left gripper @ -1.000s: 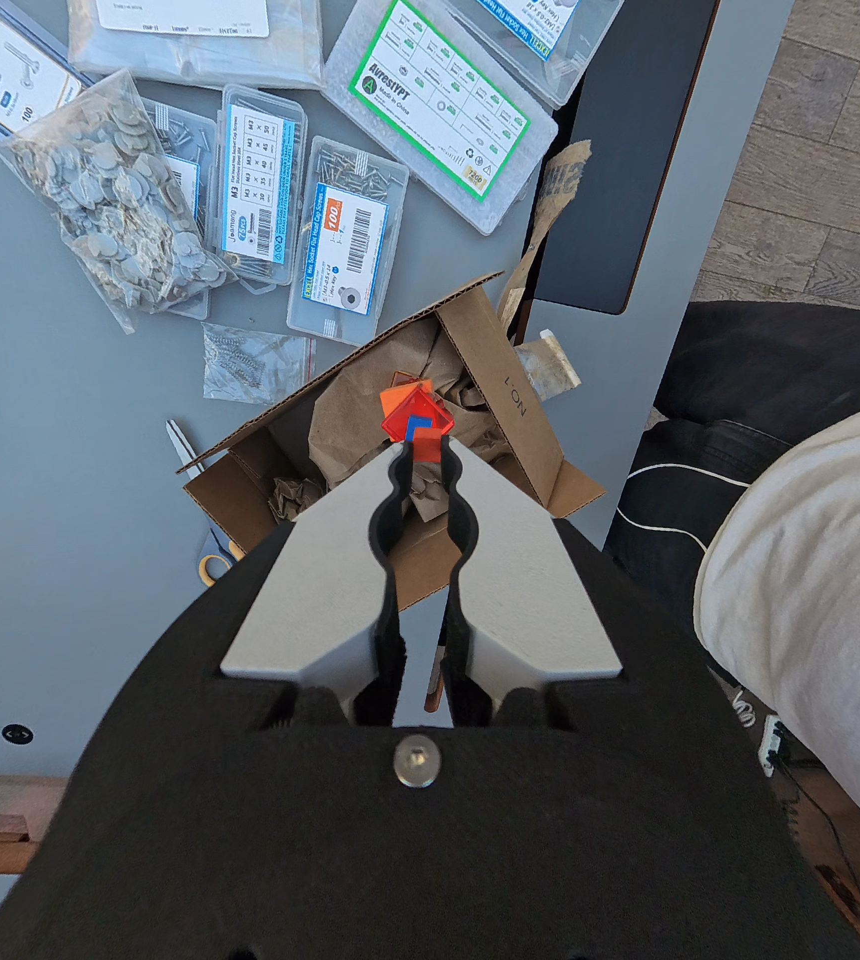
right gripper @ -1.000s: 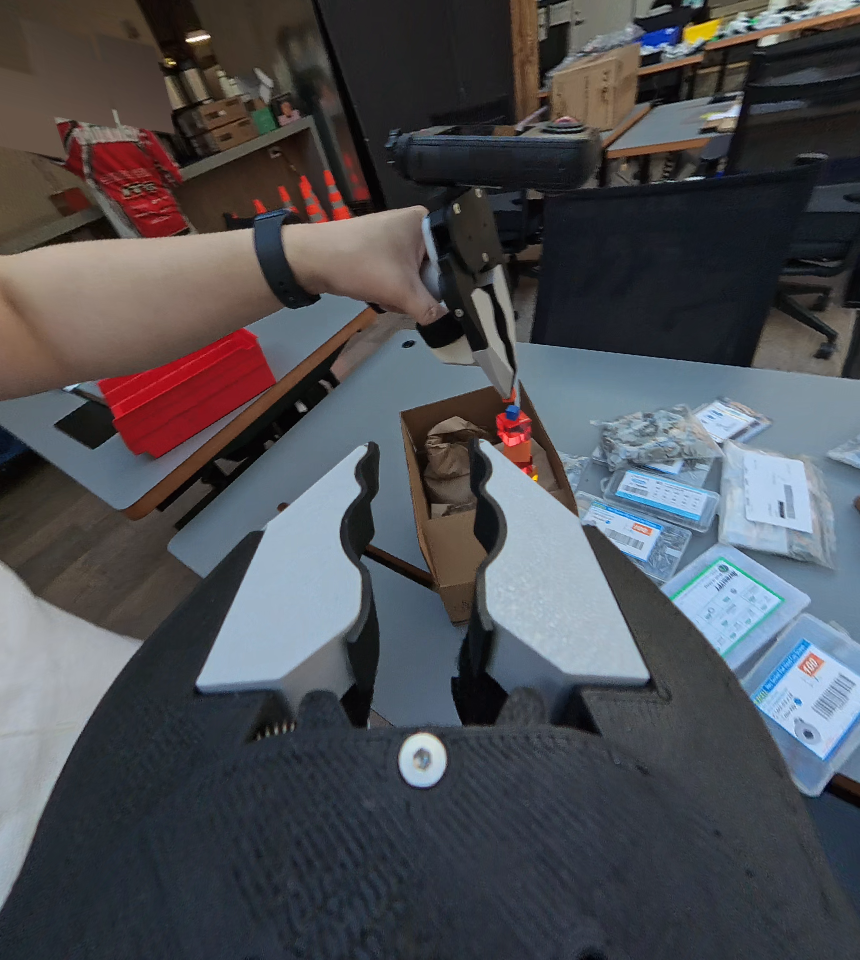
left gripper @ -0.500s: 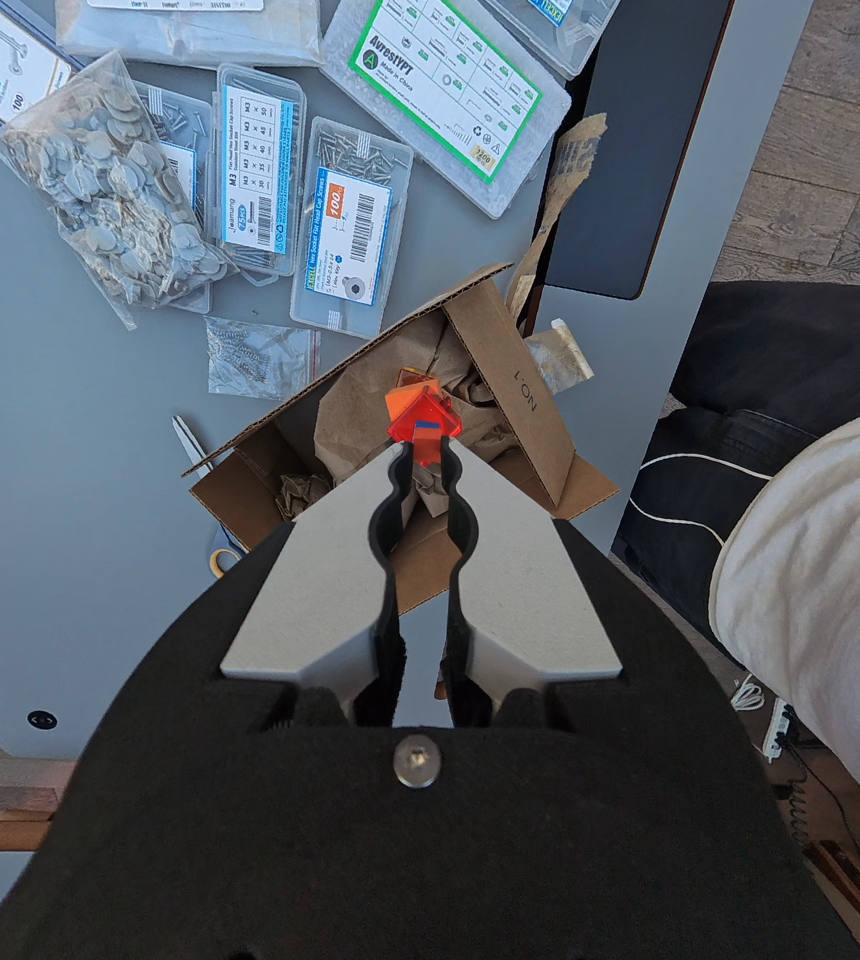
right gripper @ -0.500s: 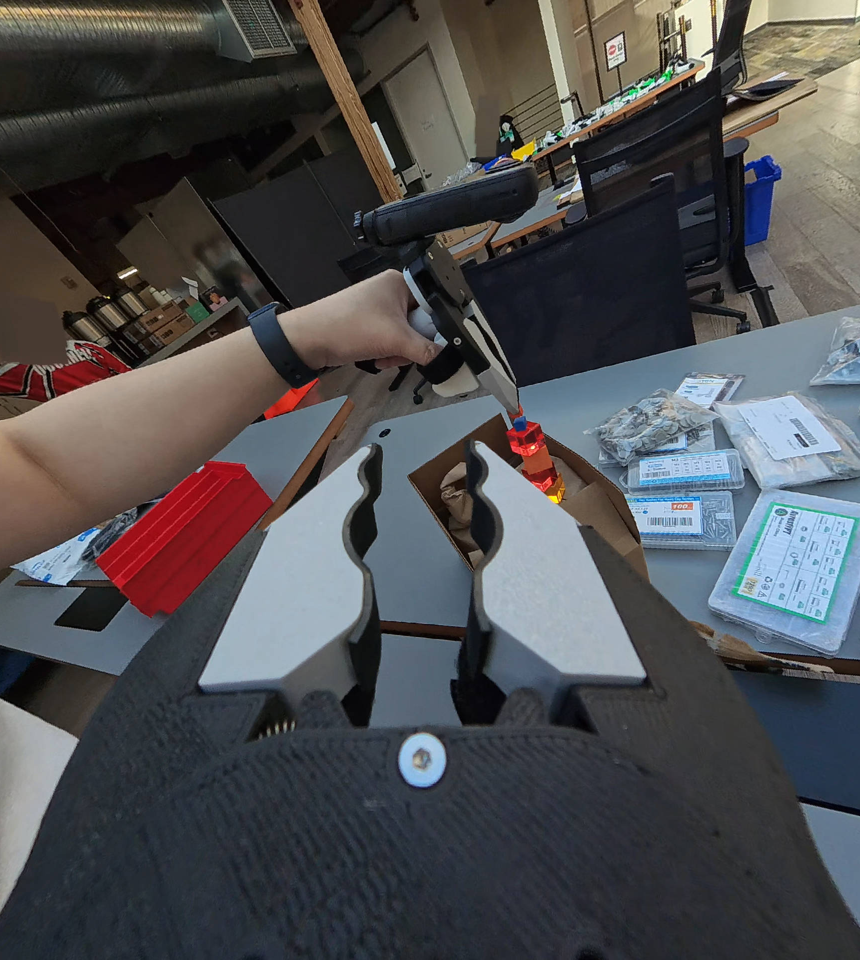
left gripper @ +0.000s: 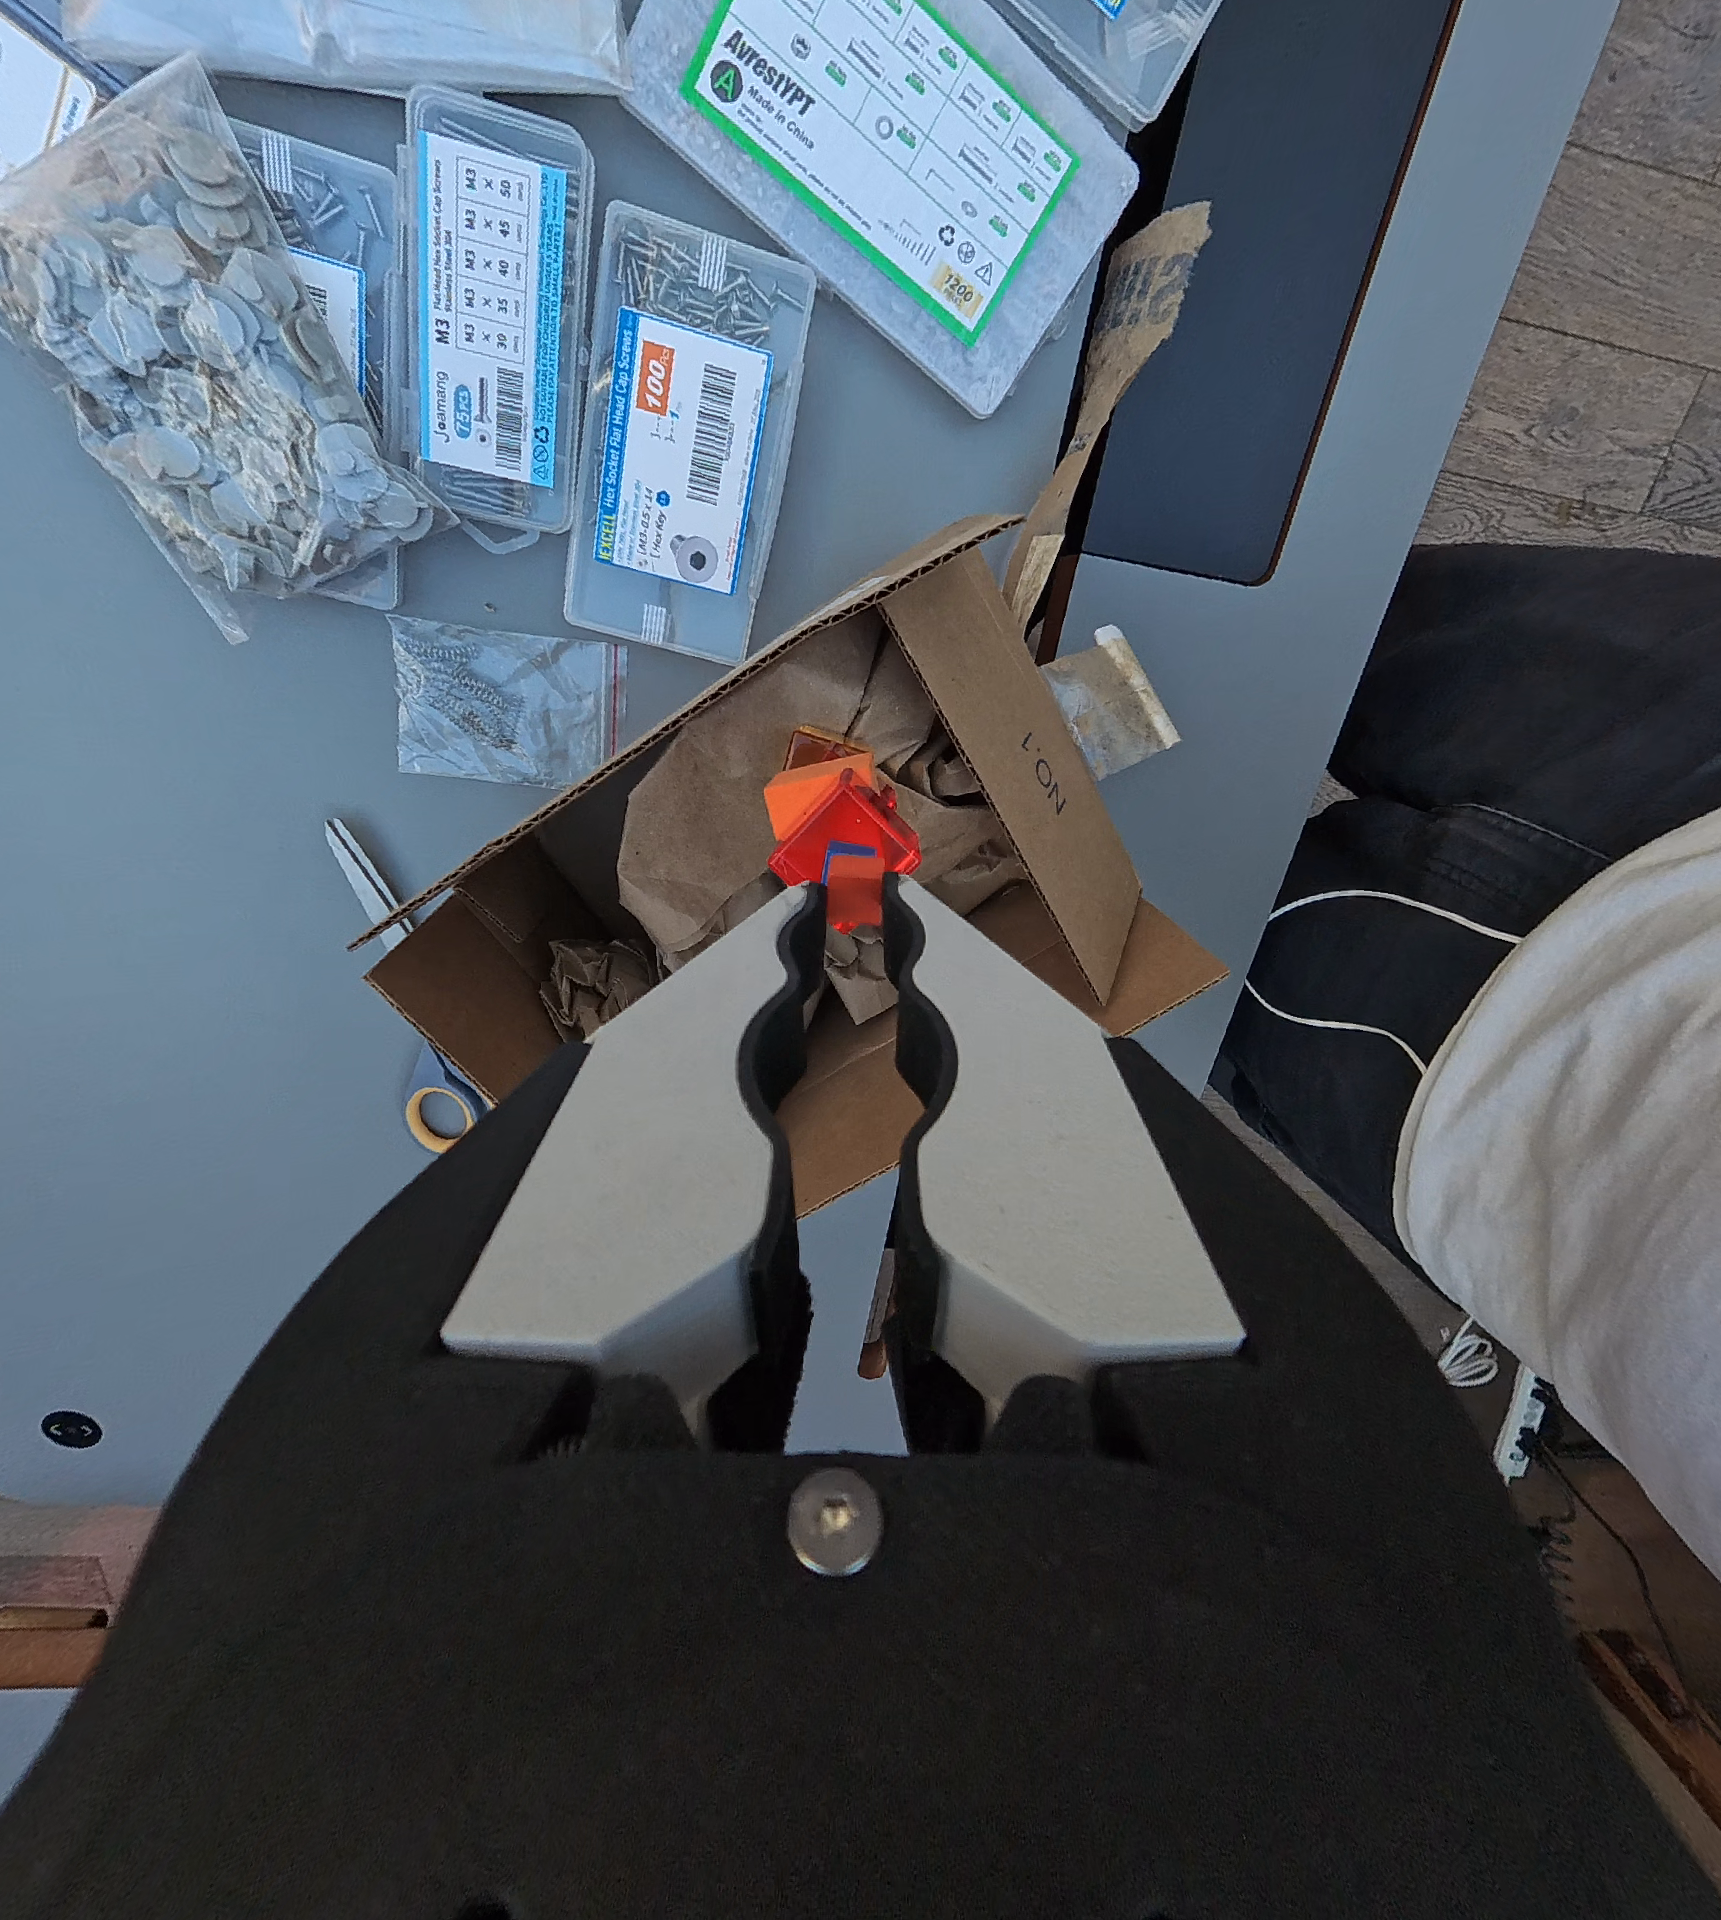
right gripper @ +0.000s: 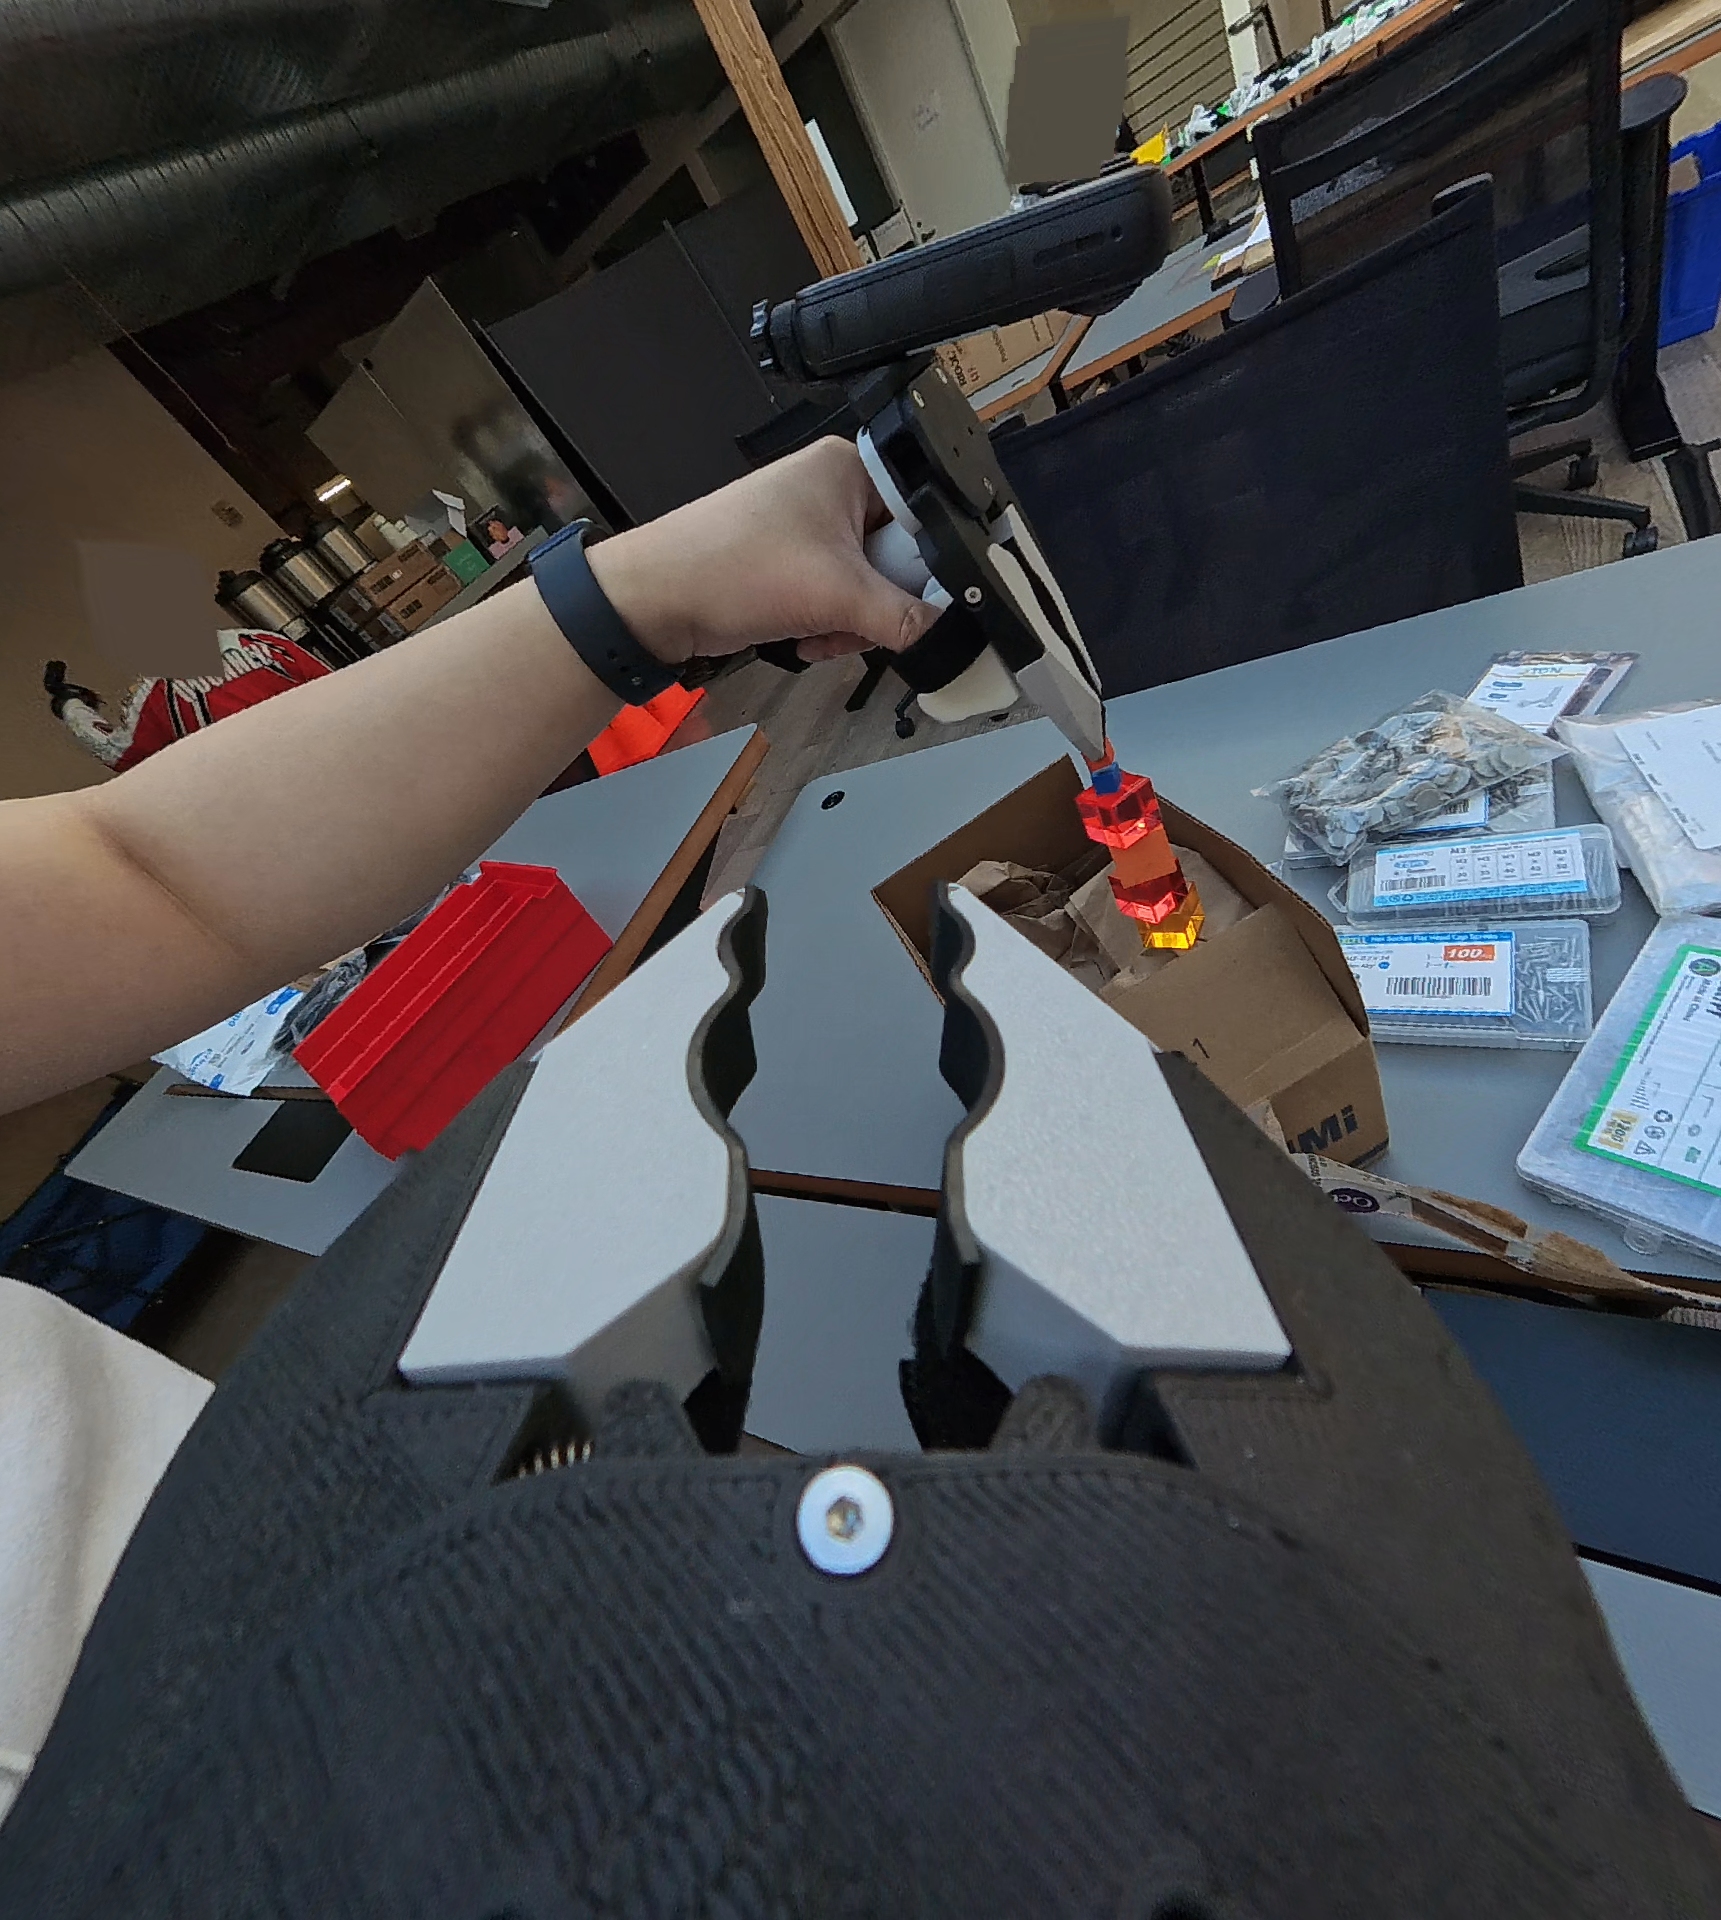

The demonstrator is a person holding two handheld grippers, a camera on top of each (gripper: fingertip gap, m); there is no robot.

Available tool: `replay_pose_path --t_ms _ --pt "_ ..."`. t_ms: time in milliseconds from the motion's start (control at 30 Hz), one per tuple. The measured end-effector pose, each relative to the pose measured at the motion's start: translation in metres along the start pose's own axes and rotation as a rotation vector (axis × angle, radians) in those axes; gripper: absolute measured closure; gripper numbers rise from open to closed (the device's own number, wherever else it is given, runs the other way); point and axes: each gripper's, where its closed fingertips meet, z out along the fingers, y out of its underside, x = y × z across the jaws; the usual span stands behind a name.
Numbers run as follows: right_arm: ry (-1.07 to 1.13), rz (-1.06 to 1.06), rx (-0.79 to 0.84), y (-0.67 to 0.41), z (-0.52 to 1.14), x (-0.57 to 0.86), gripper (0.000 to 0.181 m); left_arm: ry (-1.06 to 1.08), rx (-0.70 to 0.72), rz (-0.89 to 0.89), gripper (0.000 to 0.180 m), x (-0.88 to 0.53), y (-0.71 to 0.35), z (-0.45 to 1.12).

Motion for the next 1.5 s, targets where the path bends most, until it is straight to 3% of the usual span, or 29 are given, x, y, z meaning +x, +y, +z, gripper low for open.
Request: replay_pose_path --t_ms 733,1167,1333,1433,1500 --pt "-0.058 -0.023 -0.052 0.006 0.005 -0.008 0.151 -0.009 -0.026 -0.001 0.171 -0.001 0.003 0.003" --pt "-0.068 -0.024 -0.059 0.008 0.004 -0.009 0.151 -0.004 0.015 -0.031 0.157 -0.003 -0.003 -0.003" --pt "-0.059 -0.045 -0.055 0.006 0.003 -0.008 0.151 -0.002 0.134 -0.06 0.156 -0.002 -0.013 -0.033" --pt "0.024 -0.16 -0.021 -0.009 -0.003 0.007 0.148 -0.052 0.367 -0.107 0.155 0.001 -0.013 -0.085" --pt "0.122 -0.31 0.016 -0.029 -0.011 0.021 0.142 -0.156 0.553 -0.153 0.139 0.003 0.006 -0.126"
